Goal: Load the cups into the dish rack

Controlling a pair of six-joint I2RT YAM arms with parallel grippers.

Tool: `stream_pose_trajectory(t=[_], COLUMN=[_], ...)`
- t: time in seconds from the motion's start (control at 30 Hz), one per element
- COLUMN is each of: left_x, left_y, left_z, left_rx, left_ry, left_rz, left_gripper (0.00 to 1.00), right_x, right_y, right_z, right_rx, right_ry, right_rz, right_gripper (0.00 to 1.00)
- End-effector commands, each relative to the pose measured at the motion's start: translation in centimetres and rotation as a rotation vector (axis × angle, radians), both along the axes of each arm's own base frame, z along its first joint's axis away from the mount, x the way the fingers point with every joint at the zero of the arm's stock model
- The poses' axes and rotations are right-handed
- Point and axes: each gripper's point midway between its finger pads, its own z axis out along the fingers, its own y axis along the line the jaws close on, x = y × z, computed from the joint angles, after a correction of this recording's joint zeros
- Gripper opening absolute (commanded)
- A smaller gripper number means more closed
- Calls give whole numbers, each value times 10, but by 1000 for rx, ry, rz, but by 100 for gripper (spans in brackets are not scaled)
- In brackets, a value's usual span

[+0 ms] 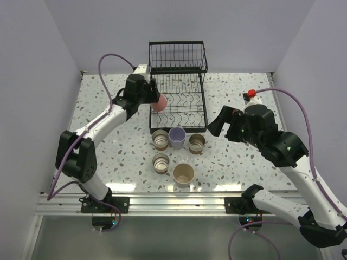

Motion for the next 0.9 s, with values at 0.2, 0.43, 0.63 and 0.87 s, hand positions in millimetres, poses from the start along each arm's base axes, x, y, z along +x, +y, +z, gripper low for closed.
stream_pose_trajectory(t=[0.2, 0.43, 0.63, 0.87], left_x=[72, 89, 106, 118], left_y=[-3, -17, -20, -28], left_z=[27, 5, -17, -33], left_rx=[66, 107, 144, 183], left_ry=[-295, -360, -331, -302], left_rz=[190, 214, 233, 216], left_gripper=[0, 0, 0, 5], right_x=[7, 12, 15, 17], right_y=[-17, -15, -12, -13], right_z=[2, -11, -18, -19], right_rx=[-104, -154, -185, -195], right_ry=[-13, 25, 53, 57], right_rz=[-46, -37, -21, -25], right_gripper=[98, 98, 98, 98])
